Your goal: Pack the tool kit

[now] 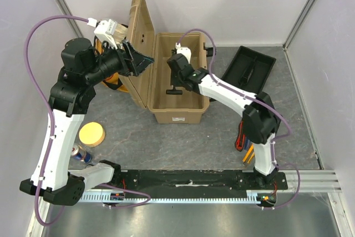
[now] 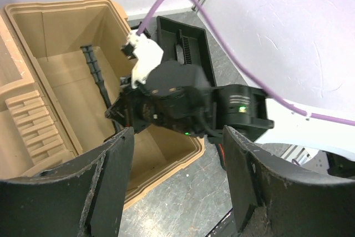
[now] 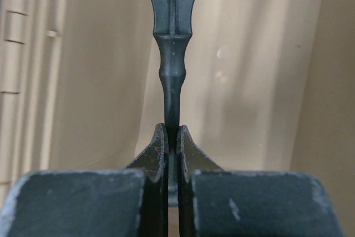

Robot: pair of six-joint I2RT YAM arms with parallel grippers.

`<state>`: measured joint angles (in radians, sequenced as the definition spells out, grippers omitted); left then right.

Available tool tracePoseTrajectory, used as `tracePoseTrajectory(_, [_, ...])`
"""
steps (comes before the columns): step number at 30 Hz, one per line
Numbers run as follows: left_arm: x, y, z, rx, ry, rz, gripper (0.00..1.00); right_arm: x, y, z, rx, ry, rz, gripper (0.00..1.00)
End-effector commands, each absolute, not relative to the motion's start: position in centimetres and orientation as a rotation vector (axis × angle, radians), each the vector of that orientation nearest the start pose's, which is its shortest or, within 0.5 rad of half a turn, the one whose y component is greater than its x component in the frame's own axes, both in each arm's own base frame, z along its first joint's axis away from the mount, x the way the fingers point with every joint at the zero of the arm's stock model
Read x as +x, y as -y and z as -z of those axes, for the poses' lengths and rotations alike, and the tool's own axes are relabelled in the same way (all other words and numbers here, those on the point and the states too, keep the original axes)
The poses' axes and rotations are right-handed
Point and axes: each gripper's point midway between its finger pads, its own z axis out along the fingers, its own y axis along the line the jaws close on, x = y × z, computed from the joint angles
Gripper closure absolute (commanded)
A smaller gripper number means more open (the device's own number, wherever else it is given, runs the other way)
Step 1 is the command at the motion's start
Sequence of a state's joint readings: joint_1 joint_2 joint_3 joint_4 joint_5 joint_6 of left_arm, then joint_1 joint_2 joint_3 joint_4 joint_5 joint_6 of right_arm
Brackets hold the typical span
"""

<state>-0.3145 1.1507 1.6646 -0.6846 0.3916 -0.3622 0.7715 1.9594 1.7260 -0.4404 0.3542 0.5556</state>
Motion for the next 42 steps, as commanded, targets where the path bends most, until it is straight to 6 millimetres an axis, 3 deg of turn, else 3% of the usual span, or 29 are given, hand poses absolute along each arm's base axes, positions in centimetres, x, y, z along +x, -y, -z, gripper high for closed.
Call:
tracePoseTrajectory(1, [27.8, 16.8, -44.0, 0.219, -1.821, 0.796, 0.29, 43.0, -36.9, -16.9, 0.043, -2.234, -0.384, 1.0])
tracePoseTrajectory(4, [27.7, 16.7, -44.1, 0.222, -1.816, 0.787, 0.29, 43.3, -38.3, -13.7, 0.038, -2.305, -0.397, 1.0])
tracePoseTrajectory(8, [28.0, 16.5, -44.1, 0.204, -1.817, 0.772, 0.28, 43.5, -38.5, -9.3, 0.019, -2.424, -0.316, 1.0])
tracePoseTrajectory(11, [28.2, 16.4, -44.1, 0.199, -1.819, 0.767, 0.28, 43.7, -38.1, -7.6, 0.052, -2.469, -0.305, 0.96])
tracePoseTrajectory(15, [28.5, 16.5, -43.9, 0.2, -1.827, 0.769, 0.27, 43.6, -37.2, -5.3, 0.126, -2.531, -0.298, 0.8])
tracePoseTrajectory(18, [28.4, 16.7, -43.9, 0.205, -1.827, 0.777, 0.27, 43.7, -37.1, -5.6, 0.131, -2.529, -0.305, 0.65])
tracePoseTrajectory(21, [28.5, 16.6, -44.1, 0.204, -1.822, 0.769, 0.27, 44.3, -36.9, -7.8, 0.132, -2.476, -0.31, 0.51])
tracePoseTrajectory(26, [28.4, 16.7, -44.8, 0.207, -1.807, 0.783, 0.27, 45.2, -36.2, -12.9, 0.132, -2.373, -0.324, 0.45])
tracePoseTrajectory(34, [28.0, 16.8, -44.9, 0.214, -1.805, 0.796, 0.27, 45.1, -32.4, -24.8, 0.149, -2.14, -0.307, 0.4])
tracePoseTrajectory(37, [27.9, 16.8, -44.7, 0.215, -1.806, 0.794, 0.27, 44.3, -28.4, -27.3, 0.199, -2.087, -0.227, 0.39])
tracePoseTrajectory(42, [27.3, 17.0, -46.0, 0.225, -1.776, 0.819, 0.27, 40.9, -17.8, -29.8, 0.377, -1.945, 0.092, 0.33])
